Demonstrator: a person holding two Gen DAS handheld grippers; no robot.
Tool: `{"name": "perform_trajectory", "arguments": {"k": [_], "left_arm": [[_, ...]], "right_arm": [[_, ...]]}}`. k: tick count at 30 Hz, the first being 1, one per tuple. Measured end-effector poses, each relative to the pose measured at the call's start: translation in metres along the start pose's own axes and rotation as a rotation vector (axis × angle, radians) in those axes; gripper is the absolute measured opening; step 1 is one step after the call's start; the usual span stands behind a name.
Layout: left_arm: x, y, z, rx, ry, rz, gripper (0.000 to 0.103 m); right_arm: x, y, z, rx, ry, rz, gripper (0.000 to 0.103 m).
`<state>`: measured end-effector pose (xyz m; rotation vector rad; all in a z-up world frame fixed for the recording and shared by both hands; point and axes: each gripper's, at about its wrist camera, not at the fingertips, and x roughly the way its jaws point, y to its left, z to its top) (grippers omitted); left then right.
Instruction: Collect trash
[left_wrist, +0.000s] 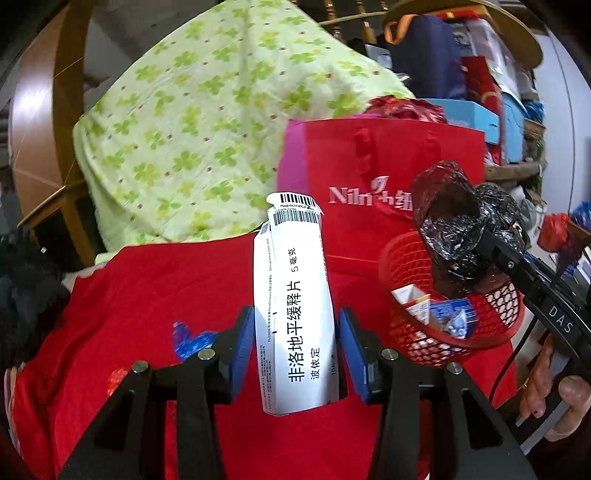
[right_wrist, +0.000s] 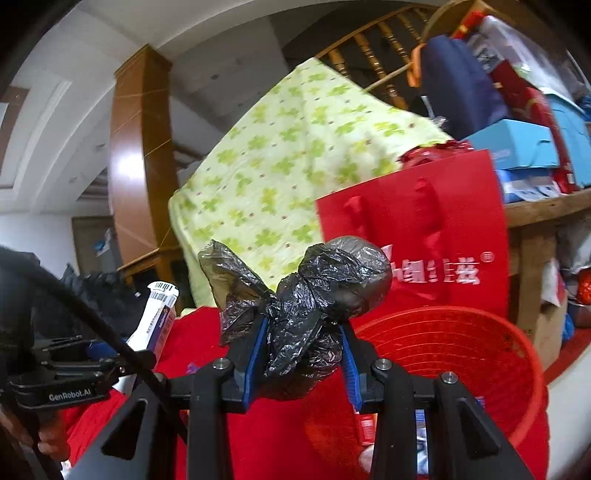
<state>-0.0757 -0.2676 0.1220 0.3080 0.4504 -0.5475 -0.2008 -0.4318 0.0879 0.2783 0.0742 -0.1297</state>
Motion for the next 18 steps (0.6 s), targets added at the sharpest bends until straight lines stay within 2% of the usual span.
{"name": "perform_trajectory", "arguments": {"k": [18], "left_arm": [[0.017,-0.073,0.024,0.088,-0.003,-0.107,0.048]], "right_arm": [[-0.016,-0.061,0.014,0.156,-0.034,-0.127,0.039]]}}
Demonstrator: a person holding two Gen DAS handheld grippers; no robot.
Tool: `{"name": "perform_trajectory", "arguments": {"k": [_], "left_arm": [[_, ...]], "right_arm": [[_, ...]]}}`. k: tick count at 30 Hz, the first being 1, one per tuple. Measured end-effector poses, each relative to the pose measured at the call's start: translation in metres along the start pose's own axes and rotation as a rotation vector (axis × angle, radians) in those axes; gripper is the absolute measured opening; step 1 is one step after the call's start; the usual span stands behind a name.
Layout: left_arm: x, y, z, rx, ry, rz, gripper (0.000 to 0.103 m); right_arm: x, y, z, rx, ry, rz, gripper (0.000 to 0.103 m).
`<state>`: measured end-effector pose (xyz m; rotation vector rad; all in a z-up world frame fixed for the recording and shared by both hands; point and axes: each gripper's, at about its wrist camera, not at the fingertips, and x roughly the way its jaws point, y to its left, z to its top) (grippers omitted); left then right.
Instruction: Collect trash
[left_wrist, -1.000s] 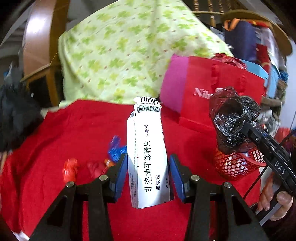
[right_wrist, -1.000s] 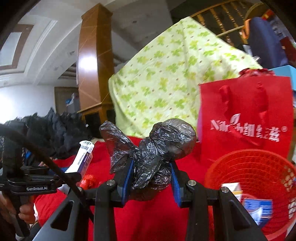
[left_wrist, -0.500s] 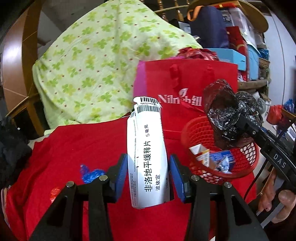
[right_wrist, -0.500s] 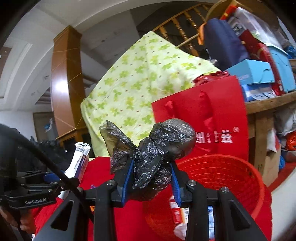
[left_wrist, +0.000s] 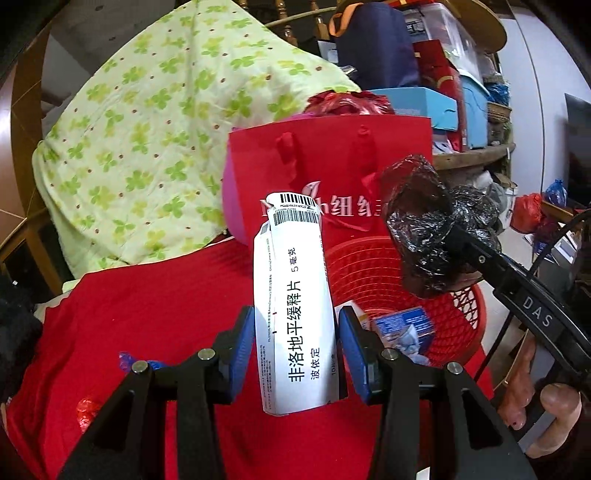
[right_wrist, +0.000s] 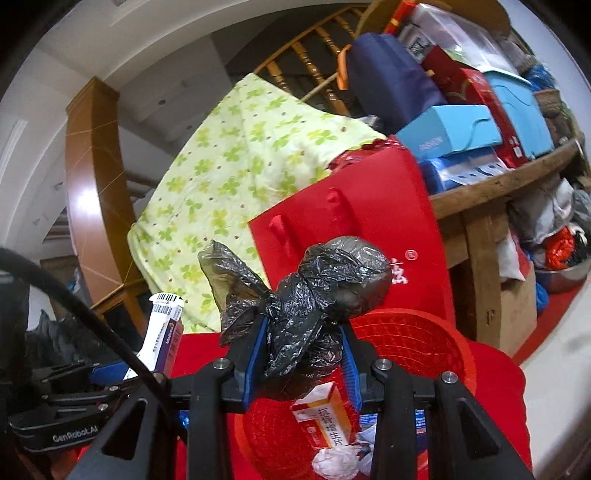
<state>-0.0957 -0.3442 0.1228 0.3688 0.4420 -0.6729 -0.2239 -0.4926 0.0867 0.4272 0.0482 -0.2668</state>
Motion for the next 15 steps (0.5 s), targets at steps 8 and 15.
{"name": "perform_trajectory", "arguments": {"k": [8,15], "left_arm": [[0.009,-0.014,0.005,0.000,0.004,-0.089,0.048],[0.030,-0.013,0.006,-0.063,0.058,-0.223,0.048]], "right_arm": [[-0.001,-0.019,0.004,0.067,0.008,-0.021,0.040],[0.006,-0.038,0.006,0.147,0.045,-0.046,0.041]]}}
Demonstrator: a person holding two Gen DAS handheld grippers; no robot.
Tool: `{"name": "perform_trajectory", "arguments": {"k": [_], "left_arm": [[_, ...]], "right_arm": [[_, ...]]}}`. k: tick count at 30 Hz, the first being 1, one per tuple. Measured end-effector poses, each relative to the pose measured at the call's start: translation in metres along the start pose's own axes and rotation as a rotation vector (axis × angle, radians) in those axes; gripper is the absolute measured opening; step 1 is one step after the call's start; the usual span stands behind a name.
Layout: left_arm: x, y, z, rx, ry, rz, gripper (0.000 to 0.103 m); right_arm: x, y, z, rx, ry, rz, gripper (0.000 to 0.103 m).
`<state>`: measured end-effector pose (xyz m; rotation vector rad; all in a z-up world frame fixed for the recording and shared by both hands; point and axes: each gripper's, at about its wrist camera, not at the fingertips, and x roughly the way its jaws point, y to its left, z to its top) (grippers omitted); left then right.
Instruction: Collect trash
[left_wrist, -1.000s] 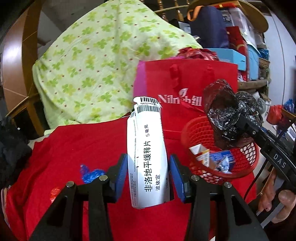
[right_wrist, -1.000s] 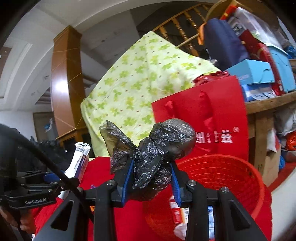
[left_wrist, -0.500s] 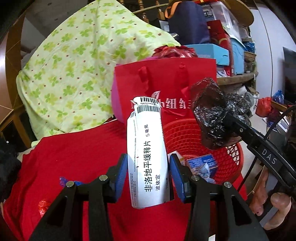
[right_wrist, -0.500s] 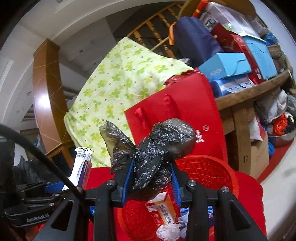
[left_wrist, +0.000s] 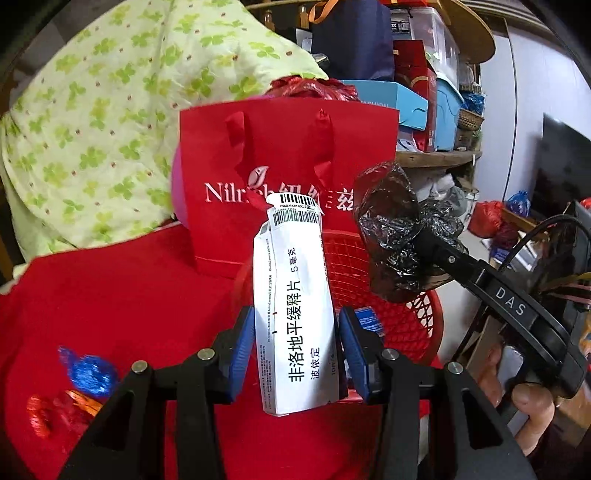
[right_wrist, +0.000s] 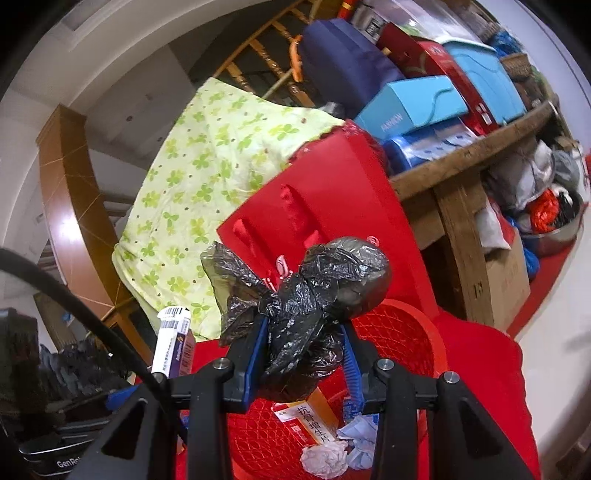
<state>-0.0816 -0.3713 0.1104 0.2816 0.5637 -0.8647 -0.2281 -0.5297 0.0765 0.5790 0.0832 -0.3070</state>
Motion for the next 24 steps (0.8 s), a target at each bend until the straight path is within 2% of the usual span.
{"name": "perform_trajectory", "arguments": {"k": [7,10,17,24], "left_arm": [[0.013,-0.005,0.001,-0.026,0.021,-0.071,0.050],[0.017,-0.006,0.001,-0.036,0.026,-0.084,0.061],[0.013,0.006,-0.012,-0.053,0.019,-0.056,0.063],[-0.006,0.042,-0.053,-0.094,0.035,0.027,0.063]], "right_arm": [[0.006,-0.014,0.000,0.074,0.038,-0.007,0.044],[0.007,-0.020,0.000,0.114,0.048,-0.006,0.066],[0.008,-0.022,0.001,0.114,0.034,-0.018,0.066],[0.006,-0.004,-0.002,0.051,0.011,0.006,0.066]]}}
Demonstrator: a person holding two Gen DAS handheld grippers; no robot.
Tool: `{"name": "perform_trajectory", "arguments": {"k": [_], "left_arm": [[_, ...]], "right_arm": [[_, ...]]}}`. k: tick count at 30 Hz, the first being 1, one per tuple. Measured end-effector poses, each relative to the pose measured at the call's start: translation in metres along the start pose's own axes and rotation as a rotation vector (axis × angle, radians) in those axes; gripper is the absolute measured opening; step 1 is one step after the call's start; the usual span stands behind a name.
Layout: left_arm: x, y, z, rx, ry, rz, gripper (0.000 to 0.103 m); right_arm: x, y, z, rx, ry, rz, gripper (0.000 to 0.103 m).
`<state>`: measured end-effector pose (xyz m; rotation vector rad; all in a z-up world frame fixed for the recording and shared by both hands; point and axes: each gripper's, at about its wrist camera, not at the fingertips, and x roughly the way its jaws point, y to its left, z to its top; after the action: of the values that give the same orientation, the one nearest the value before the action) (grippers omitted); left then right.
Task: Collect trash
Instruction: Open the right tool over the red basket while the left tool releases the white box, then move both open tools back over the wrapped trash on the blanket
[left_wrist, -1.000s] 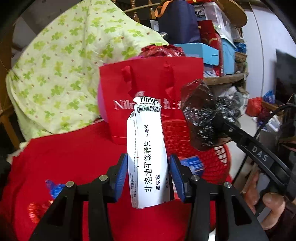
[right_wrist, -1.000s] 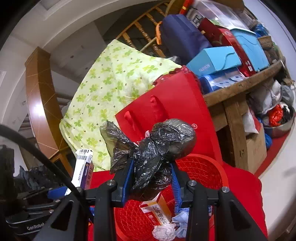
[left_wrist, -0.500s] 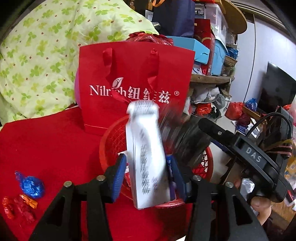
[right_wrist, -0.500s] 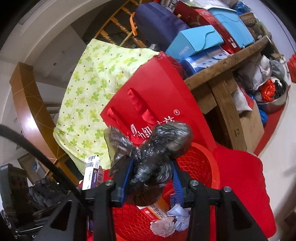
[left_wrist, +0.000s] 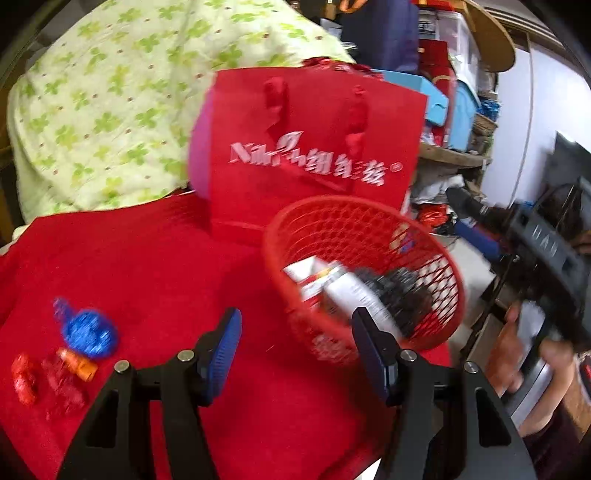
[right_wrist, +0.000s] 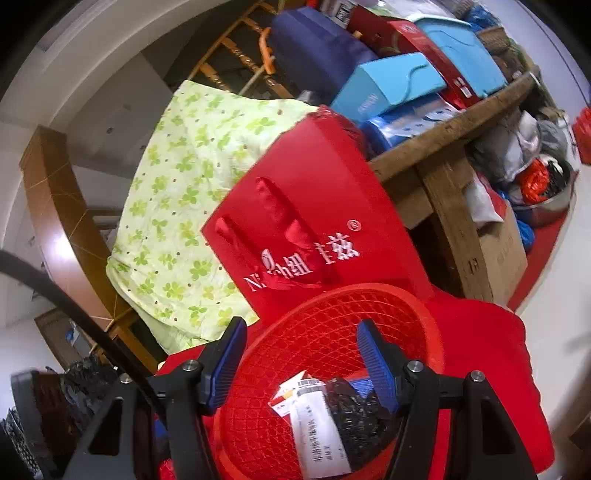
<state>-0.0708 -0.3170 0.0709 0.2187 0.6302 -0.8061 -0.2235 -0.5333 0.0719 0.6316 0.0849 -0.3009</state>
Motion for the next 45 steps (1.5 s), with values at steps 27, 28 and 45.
{"name": "perform_trajectory", "arguments": {"k": [27,28,45], "left_arm": [[-0.113,0.210,-0.135,-0.337,-0.028,0.521,0.070],[-0.112,0.212,-0.136,-0.341,-0.025,0.520,0.070],[-0.099,0.245,-0.171,-0.440,0.020,0.491,0.070]], "right_arm": [[0.046,0.210,-0.161,-0.730,0.231,0.275,0.067],[0.050,0.212,-0.166,-0.732,0.246,0.275,0.067],[0.101,0.213,-0.207,-0.671,0.462,0.241,0.067]]}}
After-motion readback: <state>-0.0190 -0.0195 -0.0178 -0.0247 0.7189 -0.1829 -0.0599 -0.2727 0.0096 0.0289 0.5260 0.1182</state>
